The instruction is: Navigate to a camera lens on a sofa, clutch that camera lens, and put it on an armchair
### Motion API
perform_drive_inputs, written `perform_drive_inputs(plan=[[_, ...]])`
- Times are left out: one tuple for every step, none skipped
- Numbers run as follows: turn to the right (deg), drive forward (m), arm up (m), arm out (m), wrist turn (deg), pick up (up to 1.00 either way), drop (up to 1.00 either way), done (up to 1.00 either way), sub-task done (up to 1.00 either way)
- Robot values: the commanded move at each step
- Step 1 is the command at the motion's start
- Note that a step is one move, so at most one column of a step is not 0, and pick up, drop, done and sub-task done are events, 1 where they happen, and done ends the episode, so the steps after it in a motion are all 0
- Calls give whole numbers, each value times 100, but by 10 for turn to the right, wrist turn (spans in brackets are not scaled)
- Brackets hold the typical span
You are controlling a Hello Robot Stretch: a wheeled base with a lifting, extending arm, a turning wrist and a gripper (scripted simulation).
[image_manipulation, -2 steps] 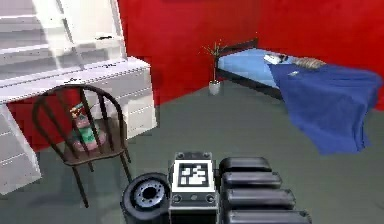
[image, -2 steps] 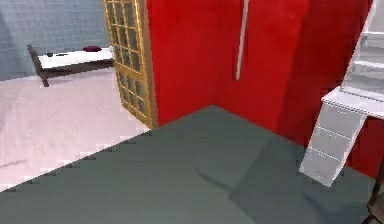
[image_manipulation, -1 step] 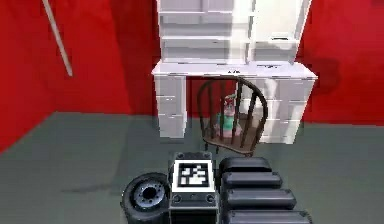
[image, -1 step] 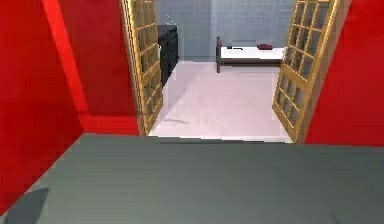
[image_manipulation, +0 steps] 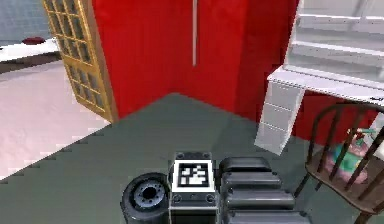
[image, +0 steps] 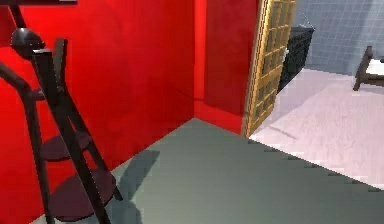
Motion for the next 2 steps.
perform_drive_inputs(plan=[[0,20,0,0,0,0,0,0,0],[450,0,0,0,0,0,0,0,0]])
